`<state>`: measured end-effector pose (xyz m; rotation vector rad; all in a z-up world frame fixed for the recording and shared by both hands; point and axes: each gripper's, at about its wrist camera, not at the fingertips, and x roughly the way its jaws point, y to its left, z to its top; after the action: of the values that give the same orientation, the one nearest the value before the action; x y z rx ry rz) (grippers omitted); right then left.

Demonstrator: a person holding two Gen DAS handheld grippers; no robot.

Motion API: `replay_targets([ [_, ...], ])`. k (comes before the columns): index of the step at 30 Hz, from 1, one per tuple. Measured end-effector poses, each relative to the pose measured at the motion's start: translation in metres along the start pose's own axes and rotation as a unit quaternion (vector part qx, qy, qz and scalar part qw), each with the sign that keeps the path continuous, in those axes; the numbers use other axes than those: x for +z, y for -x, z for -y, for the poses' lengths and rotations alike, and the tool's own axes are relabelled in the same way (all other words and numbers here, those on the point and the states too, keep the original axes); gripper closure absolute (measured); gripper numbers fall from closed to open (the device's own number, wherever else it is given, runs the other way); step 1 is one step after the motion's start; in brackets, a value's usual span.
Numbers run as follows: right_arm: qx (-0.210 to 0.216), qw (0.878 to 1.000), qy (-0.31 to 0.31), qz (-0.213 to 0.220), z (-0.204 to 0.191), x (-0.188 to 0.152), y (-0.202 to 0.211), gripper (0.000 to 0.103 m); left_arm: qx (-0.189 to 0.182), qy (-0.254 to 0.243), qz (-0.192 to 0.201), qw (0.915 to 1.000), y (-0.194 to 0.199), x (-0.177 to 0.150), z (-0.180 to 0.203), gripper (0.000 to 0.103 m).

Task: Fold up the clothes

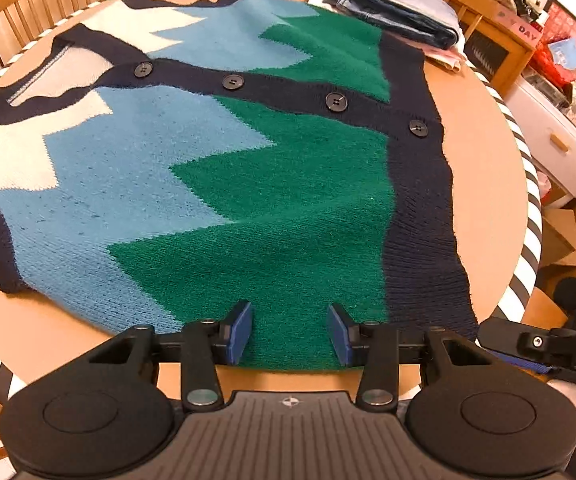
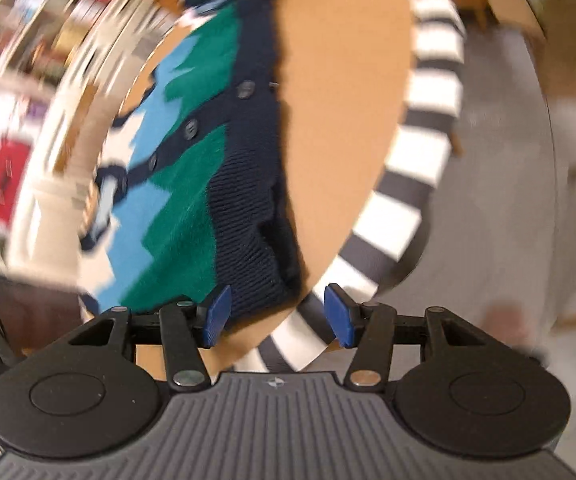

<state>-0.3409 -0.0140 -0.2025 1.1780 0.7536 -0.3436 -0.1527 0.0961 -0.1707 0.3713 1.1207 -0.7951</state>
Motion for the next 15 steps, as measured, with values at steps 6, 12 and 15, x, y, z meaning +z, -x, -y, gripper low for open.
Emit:
replay_targets([
  [6, 0.045, 0.993, -0.108, 0.01, 0.014, -0.008, -0.012, 0.05, -0.003, -0.007, -0.001, 1.0, -0.001, -0.001, -0.002, 0.058],
  [12, 0.051, 0.988, -0.147, 0.027, 0.006, -0.016, -0.027, 0.05, -0.012, -0.004, -0.003, 0.9999, -0.002, 0.001, -0.005, 0.058],
  [15, 0.047, 0.985, -0.159, 0.044, 0.0, -0.02, -0.032, 0.05, -0.014, -0.004, -0.004, 0.9999, -0.002, 0.001, -0.006, 0.057],
])
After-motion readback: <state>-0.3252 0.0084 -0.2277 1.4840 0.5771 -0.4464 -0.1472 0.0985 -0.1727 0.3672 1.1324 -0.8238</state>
